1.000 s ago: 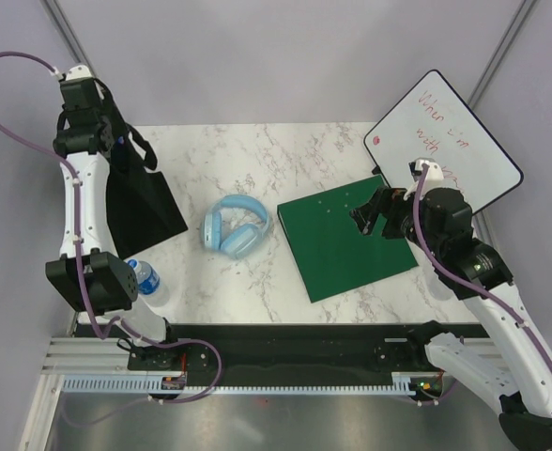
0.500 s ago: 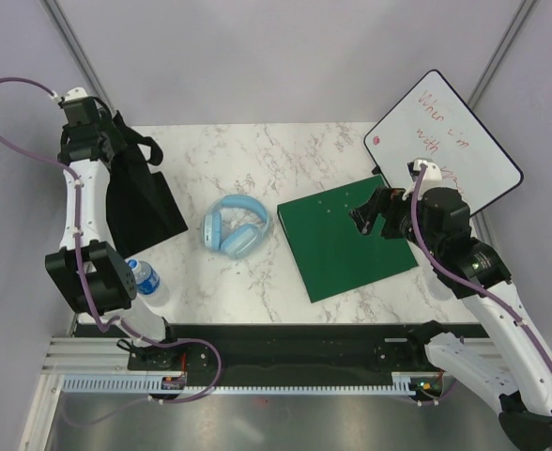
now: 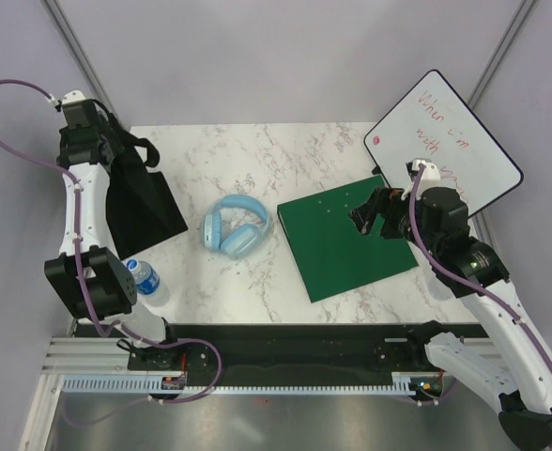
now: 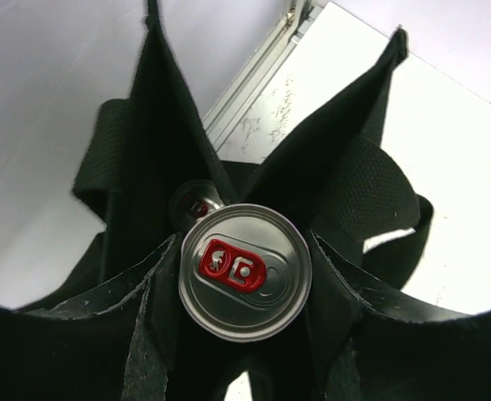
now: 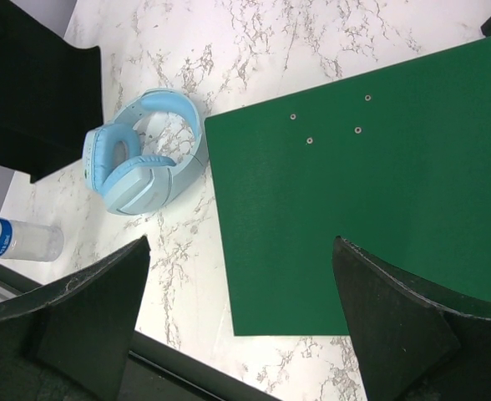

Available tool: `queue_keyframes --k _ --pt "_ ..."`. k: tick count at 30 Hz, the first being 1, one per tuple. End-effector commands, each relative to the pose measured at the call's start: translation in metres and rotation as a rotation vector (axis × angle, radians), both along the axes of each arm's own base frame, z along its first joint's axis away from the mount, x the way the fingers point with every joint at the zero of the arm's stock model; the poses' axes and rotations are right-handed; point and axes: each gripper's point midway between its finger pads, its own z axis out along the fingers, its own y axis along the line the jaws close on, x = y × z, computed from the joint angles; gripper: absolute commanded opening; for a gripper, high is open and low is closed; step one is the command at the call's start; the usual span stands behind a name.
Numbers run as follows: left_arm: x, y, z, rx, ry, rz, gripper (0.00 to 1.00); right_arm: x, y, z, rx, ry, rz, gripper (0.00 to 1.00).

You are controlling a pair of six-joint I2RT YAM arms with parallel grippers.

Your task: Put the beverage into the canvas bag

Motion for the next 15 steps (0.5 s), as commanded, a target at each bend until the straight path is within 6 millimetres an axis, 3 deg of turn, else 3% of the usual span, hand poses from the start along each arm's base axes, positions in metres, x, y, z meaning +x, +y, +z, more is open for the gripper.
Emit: queue_keyframes --k 1,4,10,15 --pt "-0.029 0.006 0.048 0.068 -0.090 0.053 0.02 0.006 0.002 0.014 0.019 -0.049 -0.003 0.98" --pt "-0.033 0.007 0.049 0.085 -0.079 0.053 0.02 0.006 0.004 0.015 0.023 -0.049 0.007 0.98" --pt "-0.034 0.000 0.071 0.076 -0.133 0.029 0.02 0.006 0.005 0.016 0.027 -0.049 0.013 0.97" --pt "-0.033 -0.002 0.072 0.069 -0.122 0.019 0.02 0.006 0.006 0.015 0.034 -0.047 0.015 0.98"
